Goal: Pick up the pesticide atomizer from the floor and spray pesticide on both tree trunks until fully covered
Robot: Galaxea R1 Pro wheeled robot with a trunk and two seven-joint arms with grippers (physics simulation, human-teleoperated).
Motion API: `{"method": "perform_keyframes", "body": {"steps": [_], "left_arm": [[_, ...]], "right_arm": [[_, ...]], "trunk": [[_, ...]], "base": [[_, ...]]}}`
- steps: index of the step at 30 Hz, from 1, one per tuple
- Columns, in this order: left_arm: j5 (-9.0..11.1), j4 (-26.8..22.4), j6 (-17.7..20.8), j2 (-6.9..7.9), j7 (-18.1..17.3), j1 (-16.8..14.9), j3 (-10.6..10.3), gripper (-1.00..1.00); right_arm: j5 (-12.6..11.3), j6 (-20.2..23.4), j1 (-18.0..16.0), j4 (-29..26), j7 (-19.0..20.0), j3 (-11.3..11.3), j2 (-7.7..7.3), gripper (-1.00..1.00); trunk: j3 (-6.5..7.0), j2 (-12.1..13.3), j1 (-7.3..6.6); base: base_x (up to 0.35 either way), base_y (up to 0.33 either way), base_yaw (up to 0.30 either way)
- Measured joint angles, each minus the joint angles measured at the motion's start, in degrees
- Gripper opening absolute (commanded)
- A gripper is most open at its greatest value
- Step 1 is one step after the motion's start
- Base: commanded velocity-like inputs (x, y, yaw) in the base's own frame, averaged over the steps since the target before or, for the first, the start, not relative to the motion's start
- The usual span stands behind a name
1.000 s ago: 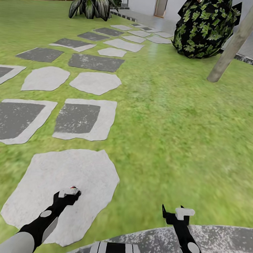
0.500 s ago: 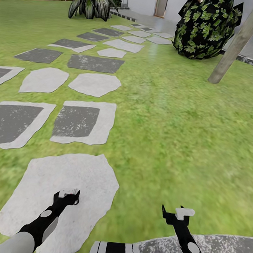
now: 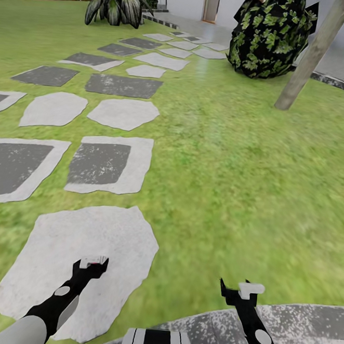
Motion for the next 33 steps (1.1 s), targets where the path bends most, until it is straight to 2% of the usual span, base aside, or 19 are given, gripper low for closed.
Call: {"method": "perform_keyframes", "body": {"steps": [16, 20, 26, 29, 33], "left_arm": [[0.1, 0.1, -0.2, 0.35, -0.1, 0.2, 0.0, 1.00], [0.2, 0.1, -0.2, 0.42, 0.0, 0.2, 0.1, 1.00], [0.1, 0.0, -0.2, 0.46, 0.0, 0.2, 0.1, 1.00], [0.1, 0.0, -0.2, 0.46, 0.0, 0.2, 0.1, 1.00], [0.1, 0.0, -0.2, 0.46, 0.0, 0.3, 0.1, 1.00]], "right_arm": [[0.0, 0.0, 0.0, 0.0, 0.0, 0.0, 0.09, 1.00], [0.0, 0.0, 0.0, 0.0, 0.0, 0.0, 0.10, 1.00], [0.0, 0.0, 0.0, 0.0, 0.0, 0.0, 0.10, 1.00], [0.0, 0.0, 0.0, 0.0, 0.0, 0.0, 0.10, 1.00], [0.0, 0.0, 0.0, 0.0, 0.0, 0.0, 0.10, 1.00]], "trunk": [[0.04, 0.0, -0.01], [-0.84, -0.1, 0.09], [-0.85, -0.1, 0.09], [-1.51, -0.1, 0.17], [-1.51, -0.1, 0.17]], "base": [[-0.014, 0.000, -0.033], [0.000, 0.000, 0.000], [0.000, 0.000, 0.000], [0.000, 0.000, 0.000], [0.000, 0.000, 0.000]]}}
